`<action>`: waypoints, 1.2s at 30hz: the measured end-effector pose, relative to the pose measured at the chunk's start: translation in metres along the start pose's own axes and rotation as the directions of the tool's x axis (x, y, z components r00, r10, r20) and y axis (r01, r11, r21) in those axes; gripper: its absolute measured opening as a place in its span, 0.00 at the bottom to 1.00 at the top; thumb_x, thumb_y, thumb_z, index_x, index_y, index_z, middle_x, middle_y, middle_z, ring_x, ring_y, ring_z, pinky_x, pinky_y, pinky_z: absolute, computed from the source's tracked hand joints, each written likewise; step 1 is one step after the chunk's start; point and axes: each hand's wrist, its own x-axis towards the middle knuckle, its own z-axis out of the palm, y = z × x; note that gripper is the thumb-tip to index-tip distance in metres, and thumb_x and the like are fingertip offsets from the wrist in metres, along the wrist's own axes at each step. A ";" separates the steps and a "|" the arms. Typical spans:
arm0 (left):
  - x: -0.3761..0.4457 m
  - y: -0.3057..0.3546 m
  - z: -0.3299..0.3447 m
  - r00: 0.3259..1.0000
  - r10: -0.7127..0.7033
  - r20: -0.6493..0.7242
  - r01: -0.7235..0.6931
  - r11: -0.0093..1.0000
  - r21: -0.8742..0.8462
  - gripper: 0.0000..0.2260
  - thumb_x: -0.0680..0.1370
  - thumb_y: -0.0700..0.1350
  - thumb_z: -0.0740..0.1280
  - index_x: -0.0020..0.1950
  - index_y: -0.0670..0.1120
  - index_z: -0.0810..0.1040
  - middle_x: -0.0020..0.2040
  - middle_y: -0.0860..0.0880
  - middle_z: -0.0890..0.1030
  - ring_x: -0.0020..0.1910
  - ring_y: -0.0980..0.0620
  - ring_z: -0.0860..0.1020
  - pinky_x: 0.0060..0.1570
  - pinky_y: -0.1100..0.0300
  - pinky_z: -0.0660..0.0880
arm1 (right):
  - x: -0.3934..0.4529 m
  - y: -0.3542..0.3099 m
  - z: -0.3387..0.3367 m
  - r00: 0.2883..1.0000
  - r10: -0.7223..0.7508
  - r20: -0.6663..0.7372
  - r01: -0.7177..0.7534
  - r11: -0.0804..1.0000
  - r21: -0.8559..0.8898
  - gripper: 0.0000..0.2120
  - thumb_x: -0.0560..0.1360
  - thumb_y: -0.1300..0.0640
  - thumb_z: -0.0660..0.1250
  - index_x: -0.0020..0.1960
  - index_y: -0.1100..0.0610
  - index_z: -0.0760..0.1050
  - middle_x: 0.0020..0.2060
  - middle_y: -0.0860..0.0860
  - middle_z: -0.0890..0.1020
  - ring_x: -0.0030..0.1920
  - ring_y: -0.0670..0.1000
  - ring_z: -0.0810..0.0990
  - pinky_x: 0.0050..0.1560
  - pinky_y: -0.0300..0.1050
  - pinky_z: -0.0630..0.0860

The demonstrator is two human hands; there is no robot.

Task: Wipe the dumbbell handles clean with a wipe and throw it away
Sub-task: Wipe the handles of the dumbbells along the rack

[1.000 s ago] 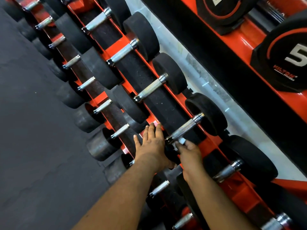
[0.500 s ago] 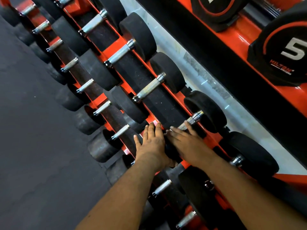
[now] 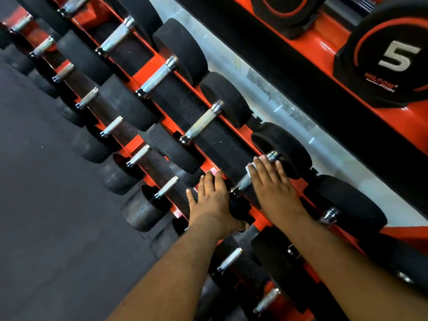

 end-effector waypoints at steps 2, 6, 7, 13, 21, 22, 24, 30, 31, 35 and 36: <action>0.000 0.001 -0.002 1.000 0.009 0.006 -0.009 1.000 0.002 0.66 0.65 0.61 0.80 0.82 0.48 0.32 0.83 0.47 0.35 0.81 0.47 0.34 0.78 0.38 0.36 | -0.008 -0.014 0.003 0.995 -0.097 0.016 0.097 0.995 -0.012 0.34 0.77 0.59 0.62 0.81 0.60 0.54 0.80 0.60 0.58 0.80 0.60 0.51 0.78 0.64 0.52; -0.001 0.000 -0.005 0.999 0.031 0.017 -0.031 0.999 0.022 0.65 0.65 0.63 0.79 0.82 0.48 0.32 0.82 0.45 0.35 0.81 0.46 0.34 0.78 0.39 0.35 | -0.014 -0.007 0.004 0.920 -0.390 0.035 0.391 0.920 -0.011 0.35 0.75 0.57 0.65 0.80 0.56 0.58 0.79 0.55 0.61 0.81 0.56 0.53 0.78 0.65 0.51; -0.001 0.000 -0.005 0.999 0.032 0.027 -0.033 0.999 0.036 0.65 0.66 0.63 0.79 0.81 0.48 0.32 0.82 0.44 0.34 0.81 0.46 0.33 0.78 0.40 0.35 | -0.011 0.001 0.002 0.920 -0.392 0.022 0.392 0.920 -0.020 0.35 0.75 0.59 0.65 0.80 0.55 0.59 0.79 0.55 0.62 0.80 0.56 0.55 0.77 0.65 0.52; 0.004 0.000 -0.014 0.990 0.029 0.138 -0.038 0.997 0.063 0.63 0.69 0.62 0.77 0.80 0.48 0.29 0.81 0.43 0.31 0.80 0.45 0.31 0.78 0.39 0.36 | 0.001 0.003 0.005 1.000 -0.008 0.010 0.008 0.999 -0.042 0.34 0.81 0.59 0.60 0.82 0.60 0.49 0.80 0.61 0.54 0.81 0.61 0.47 0.79 0.61 0.45; 0.008 -0.004 -0.010 0.991 0.036 0.130 -0.045 0.997 0.067 0.62 0.69 0.61 0.78 0.81 0.50 0.31 0.81 0.44 0.31 0.80 0.46 0.32 0.79 0.40 0.37 | 0.007 -0.002 -0.012 0.892 -0.451 0.017 0.451 0.892 -0.012 0.24 0.79 0.58 0.58 0.75 0.56 0.68 0.71 0.54 0.74 0.75 0.56 0.67 0.76 0.67 0.56; 0.008 -0.004 -0.011 0.991 0.038 0.130 -0.047 0.997 0.064 0.62 0.69 0.61 0.78 0.81 0.50 0.31 0.81 0.44 0.31 0.80 0.45 0.32 0.79 0.40 0.37 | 0.005 -0.001 -0.014 0.885 -0.465 0.012 0.466 0.885 -0.020 0.24 0.79 0.57 0.56 0.74 0.56 0.68 0.71 0.54 0.75 0.75 0.56 0.68 0.76 0.66 0.57; 0.008 -0.004 -0.011 0.990 0.038 0.135 -0.047 0.997 0.060 0.62 0.69 0.61 0.78 0.81 0.50 0.31 0.81 0.43 0.31 0.80 0.45 0.32 0.79 0.40 0.37 | -0.006 0.001 -0.014 0.876 -0.481 0.023 0.482 0.876 -0.011 0.24 0.78 0.56 0.58 0.74 0.56 0.69 0.71 0.53 0.75 0.75 0.55 0.68 0.75 0.64 0.61; 0.008 -0.004 -0.010 0.991 0.033 0.133 -0.042 0.997 0.064 0.62 0.69 0.61 0.78 0.81 0.49 0.30 0.81 0.43 0.31 0.80 0.45 0.32 0.78 0.39 0.37 | -0.045 0.006 -0.010 0.992 -0.106 0.069 0.074 0.928 0.365 0.26 0.73 0.63 0.68 0.71 0.51 0.75 0.66 0.50 0.79 0.67 0.50 0.78 0.70 0.52 0.72; 0.008 -0.004 -0.010 0.991 0.035 0.129 -0.043 0.997 0.063 0.63 0.69 0.61 0.78 0.81 0.49 0.30 0.81 0.43 0.31 0.80 0.45 0.32 0.78 0.38 0.37 | -0.044 0.004 -0.012 0.971 0.153 0.186 -0.231 0.811 0.538 0.23 0.77 0.63 0.67 0.70 0.50 0.76 0.63 0.51 0.82 0.63 0.50 0.81 0.65 0.46 0.76; 0.007 -0.004 -0.009 0.995 0.031 0.095 -0.037 0.997 0.061 0.64 0.68 0.63 0.78 0.81 0.49 0.30 0.82 0.44 0.32 0.81 0.45 0.34 0.78 0.38 0.38 | -0.006 -0.025 -0.019 0.389 0.499 0.774 -0.514 -0.580 0.632 0.11 0.81 0.63 0.64 0.52 0.50 0.81 0.53 0.56 0.84 0.51 0.54 0.82 0.53 0.51 0.80; 0.007 -0.003 -0.008 0.996 0.029 0.085 -0.034 0.998 0.061 0.64 0.67 0.63 0.78 0.81 0.50 0.30 0.82 0.45 0.33 0.81 0.46 0.34 0.79 0.38 0.39 | 0.005 -0.031 -0.020 0.367 0.420 0.830 -0.406 -0.731 0.549 0.11 0.81 0.65 0.63 0.49 0.52 0.80 0.48 0.57 0.84 0.47 0.54 0.82 0.52 0.52 0.80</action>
